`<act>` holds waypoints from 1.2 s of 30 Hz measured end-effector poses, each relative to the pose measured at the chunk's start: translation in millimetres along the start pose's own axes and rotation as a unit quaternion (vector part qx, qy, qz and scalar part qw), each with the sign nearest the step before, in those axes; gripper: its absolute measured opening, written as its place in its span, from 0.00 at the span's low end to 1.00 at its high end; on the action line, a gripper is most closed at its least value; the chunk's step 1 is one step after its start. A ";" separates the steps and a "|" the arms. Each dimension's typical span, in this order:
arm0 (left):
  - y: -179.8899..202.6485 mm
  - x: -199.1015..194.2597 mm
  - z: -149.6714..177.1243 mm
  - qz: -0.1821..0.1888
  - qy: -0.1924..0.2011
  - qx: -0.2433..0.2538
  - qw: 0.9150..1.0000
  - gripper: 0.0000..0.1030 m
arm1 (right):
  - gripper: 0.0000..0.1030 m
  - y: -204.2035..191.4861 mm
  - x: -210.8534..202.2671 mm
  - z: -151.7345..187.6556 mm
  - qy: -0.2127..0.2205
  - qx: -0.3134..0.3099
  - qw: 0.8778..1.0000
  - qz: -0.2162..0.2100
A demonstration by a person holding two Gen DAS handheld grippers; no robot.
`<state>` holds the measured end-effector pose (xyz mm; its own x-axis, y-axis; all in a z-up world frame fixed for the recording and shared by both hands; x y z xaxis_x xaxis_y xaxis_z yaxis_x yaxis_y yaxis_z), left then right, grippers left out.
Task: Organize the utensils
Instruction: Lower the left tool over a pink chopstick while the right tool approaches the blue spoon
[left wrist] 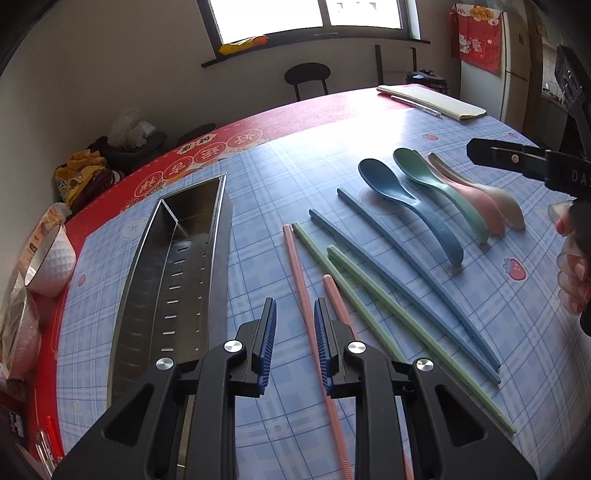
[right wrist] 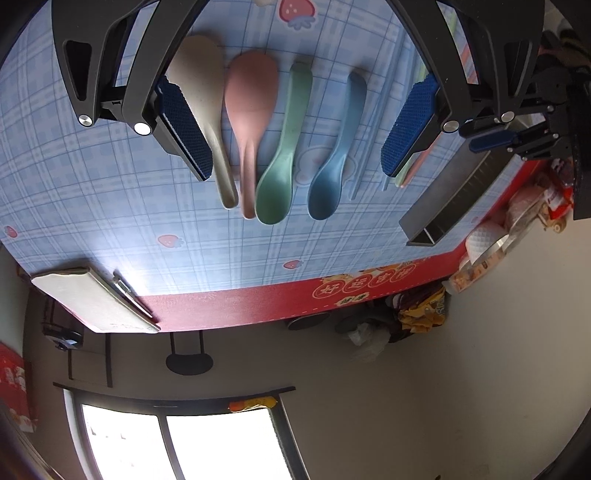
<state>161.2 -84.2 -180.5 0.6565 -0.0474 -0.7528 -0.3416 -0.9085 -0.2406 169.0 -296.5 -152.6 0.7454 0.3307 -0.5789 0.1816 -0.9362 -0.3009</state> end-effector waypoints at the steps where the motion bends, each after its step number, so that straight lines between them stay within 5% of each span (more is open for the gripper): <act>1: -0.4 3.5 0.3 -0.001 -0.008 0.002 1.000 0.20 | 0.87 0.5 -1.0 -0.3 0.003 0.001 1.000 0.001; 14: 8.0 29.9 0.3 0.013 -0.052 -0.004 0.999 0.15 | 0.87 0.3 1.6 0.4 -0.002 0.001 1.000 -0.001; 21: 10.4 32.3 -0.3 0.014 -0.043 0.000 0.999 0.09 | 0.87 0.3 3.7 1.5 -0.005 0.000 1.000 0.000; 28: 15.7 16.6 15.8 0.062 -0.048 -0.050 0.996 0.07 | 0.87 0.4 4.6 2.2 -0.005 0.000 1.000 0.000; 36: 16.7 11.8 23.8 0.070 -0.035 -0.082 0.994 0.07 | 0.87 -0.9 5.8 3.6 -0.007 -0.003 1.000 0.000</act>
<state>147.2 -90.1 -208.0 0.5605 -0.1549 -0.8136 -0.3079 -0.9509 -0.0311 170.9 -293.3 -158.4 0.7363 0.3326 -0.5893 0.1852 -0.9367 -0.2973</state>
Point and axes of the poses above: each gripper's, at about its wrist camera, not at the fingertips, and x roughly the way its jaws point, y to its right, z to its underside, the point moved 3 cm from there along x, roughly the way its jaws point, and after that the axes turned 2 degrees about -z, right-handed, at the moved point
